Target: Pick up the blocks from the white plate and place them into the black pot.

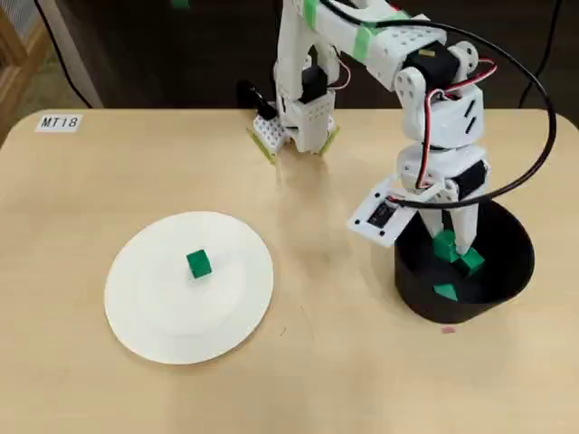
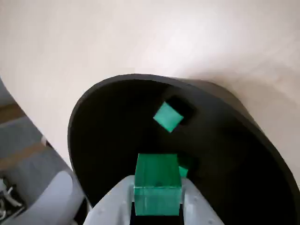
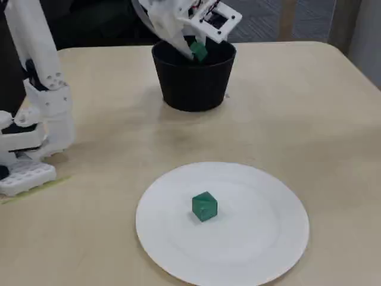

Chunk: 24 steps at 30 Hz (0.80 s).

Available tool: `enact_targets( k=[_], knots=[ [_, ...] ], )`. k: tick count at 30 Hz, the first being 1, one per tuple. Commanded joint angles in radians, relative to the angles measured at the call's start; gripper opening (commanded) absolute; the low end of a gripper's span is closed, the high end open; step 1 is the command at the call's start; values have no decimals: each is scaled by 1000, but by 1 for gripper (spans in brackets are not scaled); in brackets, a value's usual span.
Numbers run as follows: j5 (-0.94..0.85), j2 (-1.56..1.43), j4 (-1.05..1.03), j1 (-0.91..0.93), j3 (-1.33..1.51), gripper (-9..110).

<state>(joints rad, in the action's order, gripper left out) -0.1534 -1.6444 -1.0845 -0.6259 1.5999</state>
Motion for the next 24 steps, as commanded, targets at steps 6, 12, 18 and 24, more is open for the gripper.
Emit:
enact_targets(
  k=[6, 12, 18, 24],
  knots=[
    [-35, -15, -29, -14, -3, 31],
    [-31, -94, -61, 31, -5, -2],
    [-72, -291, -97, 212, -3, -2],
    [-89, -333, -155, 495, -5, -2]
  ],
)
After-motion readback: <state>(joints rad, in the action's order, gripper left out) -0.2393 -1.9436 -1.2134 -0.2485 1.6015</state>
